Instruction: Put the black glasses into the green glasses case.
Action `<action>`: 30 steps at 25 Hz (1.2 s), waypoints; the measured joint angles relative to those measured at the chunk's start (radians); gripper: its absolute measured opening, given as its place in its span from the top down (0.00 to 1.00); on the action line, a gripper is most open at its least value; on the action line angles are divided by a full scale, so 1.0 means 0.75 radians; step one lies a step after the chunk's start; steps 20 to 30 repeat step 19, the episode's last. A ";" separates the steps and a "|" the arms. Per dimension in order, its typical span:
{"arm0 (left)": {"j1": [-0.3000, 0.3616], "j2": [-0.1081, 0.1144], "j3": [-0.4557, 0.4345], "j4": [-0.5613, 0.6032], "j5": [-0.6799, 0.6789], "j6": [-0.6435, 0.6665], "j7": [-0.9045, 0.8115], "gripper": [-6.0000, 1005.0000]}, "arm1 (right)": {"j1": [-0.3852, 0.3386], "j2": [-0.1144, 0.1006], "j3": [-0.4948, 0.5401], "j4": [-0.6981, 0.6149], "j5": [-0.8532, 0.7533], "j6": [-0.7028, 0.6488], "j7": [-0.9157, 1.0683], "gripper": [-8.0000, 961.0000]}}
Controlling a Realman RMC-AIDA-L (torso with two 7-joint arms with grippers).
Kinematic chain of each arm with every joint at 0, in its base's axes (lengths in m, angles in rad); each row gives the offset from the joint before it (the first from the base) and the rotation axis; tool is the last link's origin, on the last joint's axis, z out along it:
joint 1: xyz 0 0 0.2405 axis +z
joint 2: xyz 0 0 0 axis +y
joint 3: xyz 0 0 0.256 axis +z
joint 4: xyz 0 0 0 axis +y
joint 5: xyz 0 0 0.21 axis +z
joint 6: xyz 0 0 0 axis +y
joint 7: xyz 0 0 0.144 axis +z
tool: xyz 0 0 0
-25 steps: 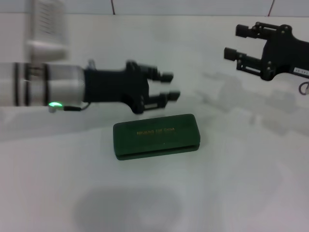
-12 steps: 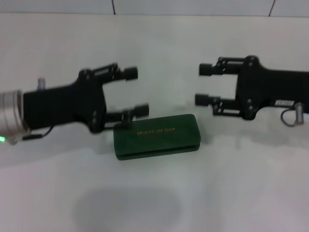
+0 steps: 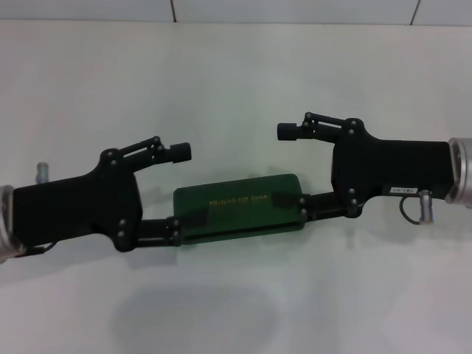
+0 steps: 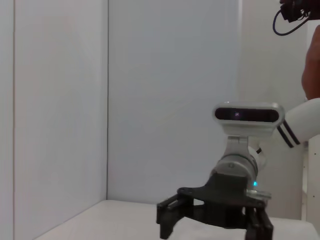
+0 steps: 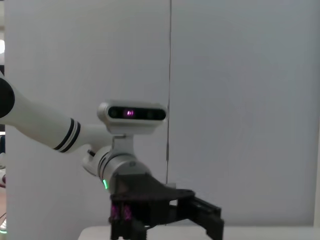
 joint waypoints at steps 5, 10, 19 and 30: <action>0.007 0.004 0.000 0.000 0.000 0.023 0.008 0.11 | -0.010 0.000 -0.023 0.002 0.024 0.009 -0.039 0.07; -0.005 0.014 0.002 0.001 0.000 0.024 0.009 0.11 | -0.013 0.000 -0.024 0.002 0.030 0.035 -0.057 0.07; -0.043 0.017 -0.004 0.000 -0.001 0.022 0.011 0.11 | -0.011 0.000 -0.035 0.002 0.065 0.040 -0.068 0.07; -0.043 0.017 -0.004 0.000 -0.001 0.022 0.011 0.11 | -0.011 0.000 -0.035 0.002 0.065 0.040 -0.068 0.07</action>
